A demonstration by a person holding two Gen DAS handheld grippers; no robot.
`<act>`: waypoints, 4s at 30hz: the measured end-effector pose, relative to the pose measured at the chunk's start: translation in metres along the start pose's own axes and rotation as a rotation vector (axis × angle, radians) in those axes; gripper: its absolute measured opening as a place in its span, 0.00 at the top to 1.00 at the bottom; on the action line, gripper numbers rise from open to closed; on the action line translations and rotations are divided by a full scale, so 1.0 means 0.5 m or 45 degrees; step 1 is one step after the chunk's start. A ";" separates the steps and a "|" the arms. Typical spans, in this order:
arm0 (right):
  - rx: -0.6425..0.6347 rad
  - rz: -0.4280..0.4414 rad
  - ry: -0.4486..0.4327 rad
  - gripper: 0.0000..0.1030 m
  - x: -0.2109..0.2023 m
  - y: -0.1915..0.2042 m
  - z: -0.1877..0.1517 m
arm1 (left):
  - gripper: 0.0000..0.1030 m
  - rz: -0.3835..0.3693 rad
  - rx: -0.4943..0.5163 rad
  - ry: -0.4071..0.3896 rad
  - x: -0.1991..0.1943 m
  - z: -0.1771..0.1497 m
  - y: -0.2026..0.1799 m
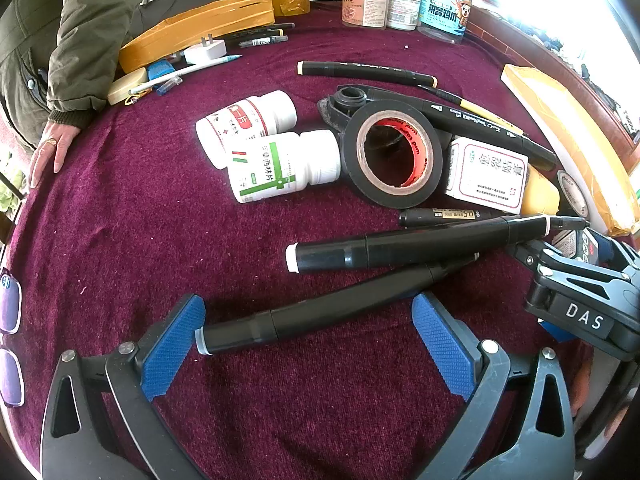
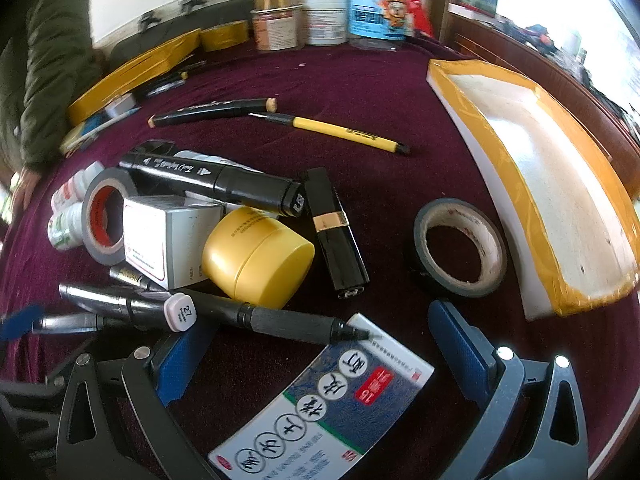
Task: Organize rigid objects
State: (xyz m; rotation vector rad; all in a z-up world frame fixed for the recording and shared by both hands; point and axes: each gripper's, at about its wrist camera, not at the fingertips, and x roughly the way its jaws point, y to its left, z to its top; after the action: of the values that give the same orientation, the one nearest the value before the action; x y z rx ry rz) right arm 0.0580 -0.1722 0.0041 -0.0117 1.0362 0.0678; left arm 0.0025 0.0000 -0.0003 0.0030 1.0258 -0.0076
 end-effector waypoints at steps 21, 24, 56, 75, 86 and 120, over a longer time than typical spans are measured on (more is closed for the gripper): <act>-0.037 0.447 -0.004 0.43 -0.111 -0.093 -0.070 | 0.00 0.003 0.001 0.006 0.000 -0.001 0.001; -0.033 0.451 0.033 0.43 -0.112 -0.094 -0.075 | 0.00 0.004 0.001 0.006 0.000 -0.001 0.001; -0.108 0.404 0.042 0.68 -0.118 -0.069 -0.107 | 0.28 -0.032 0.470 -0.015 -0.073 -0.076 -0.103; -0.068 0.465 0.045 0.65 -0.112 -0.088 -0.123 | 0.28 0.019 0.656 -0.042 -0.055 -0.036 -0.152; -0.062 0.458 0.047 0.65 -0.113 -0.089 -0.120 | 0.74 0.053 0.653 -0.127 -0.077 -0.087 -0.190; -0.147 0.363 -0.019 0.70 -0.138 -0.062 -0.117 | 0.77 0.021 0.578 -0.185 -0.084 -0.092 -0.172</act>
State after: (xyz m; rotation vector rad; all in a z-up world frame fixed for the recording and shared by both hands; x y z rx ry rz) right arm -0.0255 -0.2091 0.0327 0.0314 1.0123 0.3861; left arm -0.0593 -0.0854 0.0117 0.4189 0.8605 -0.2227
